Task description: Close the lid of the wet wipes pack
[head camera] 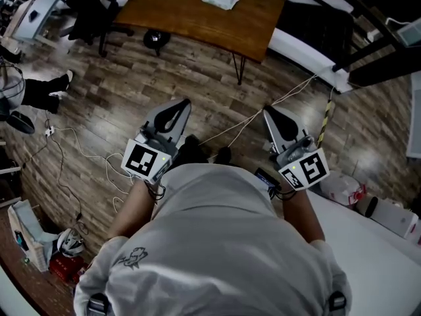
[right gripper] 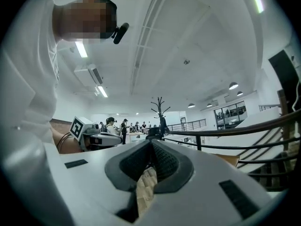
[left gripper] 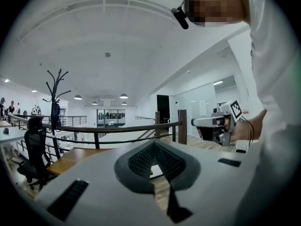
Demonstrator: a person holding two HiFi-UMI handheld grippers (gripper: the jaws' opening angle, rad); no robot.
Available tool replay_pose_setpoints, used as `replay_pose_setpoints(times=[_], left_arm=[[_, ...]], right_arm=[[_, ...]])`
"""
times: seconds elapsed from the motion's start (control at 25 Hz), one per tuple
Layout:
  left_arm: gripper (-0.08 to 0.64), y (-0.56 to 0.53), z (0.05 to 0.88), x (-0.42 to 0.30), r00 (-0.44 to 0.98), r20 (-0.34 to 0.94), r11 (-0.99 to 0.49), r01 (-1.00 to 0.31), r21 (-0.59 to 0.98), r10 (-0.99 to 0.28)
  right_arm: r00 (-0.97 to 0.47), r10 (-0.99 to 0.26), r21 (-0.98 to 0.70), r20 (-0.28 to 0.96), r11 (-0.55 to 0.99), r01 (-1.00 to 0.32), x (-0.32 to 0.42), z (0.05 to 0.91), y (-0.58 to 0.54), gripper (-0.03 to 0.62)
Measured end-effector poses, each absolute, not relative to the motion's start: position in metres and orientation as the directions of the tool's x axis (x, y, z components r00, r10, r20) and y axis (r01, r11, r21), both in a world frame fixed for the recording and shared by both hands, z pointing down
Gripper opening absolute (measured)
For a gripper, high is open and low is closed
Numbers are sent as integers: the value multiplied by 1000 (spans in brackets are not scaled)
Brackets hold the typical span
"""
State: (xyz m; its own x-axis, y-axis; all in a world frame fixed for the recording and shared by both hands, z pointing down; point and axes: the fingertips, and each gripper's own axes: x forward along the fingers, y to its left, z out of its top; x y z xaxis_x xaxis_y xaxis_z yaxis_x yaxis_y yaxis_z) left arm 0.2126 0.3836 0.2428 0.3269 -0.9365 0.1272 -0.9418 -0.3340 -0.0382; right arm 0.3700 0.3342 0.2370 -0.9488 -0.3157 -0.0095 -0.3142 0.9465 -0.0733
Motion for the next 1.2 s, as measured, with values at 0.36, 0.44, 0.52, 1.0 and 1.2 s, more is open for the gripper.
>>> replay_pose_setpoints(times=[0.36,0.44,0.52,1.0,1.2], left_arm=[[14,342,243,210,367,128,-375,-926,-43,-922],[14,330,243,204,370,137,-379,-924,-48,-919],[14,319,240,198,372,133,-381,-923,-48,-919],[14,281,240,101,335,100,-339,-940,-25,-937],[14,265,233,55,368,91,-372,-928,-29,-925]], right_arm=[[-952,-307,-78,24,948,-307,355,247,304,35],[-951,-307,-81,27,948,-308,349,246,296,35],[-951,-307,-82,32,948,-309,344,246,287,35],[-957,-288,-96,45,952,-291,255,246,240,35],[-956,-289,-88,56,952,-293,204,242,223,35]])
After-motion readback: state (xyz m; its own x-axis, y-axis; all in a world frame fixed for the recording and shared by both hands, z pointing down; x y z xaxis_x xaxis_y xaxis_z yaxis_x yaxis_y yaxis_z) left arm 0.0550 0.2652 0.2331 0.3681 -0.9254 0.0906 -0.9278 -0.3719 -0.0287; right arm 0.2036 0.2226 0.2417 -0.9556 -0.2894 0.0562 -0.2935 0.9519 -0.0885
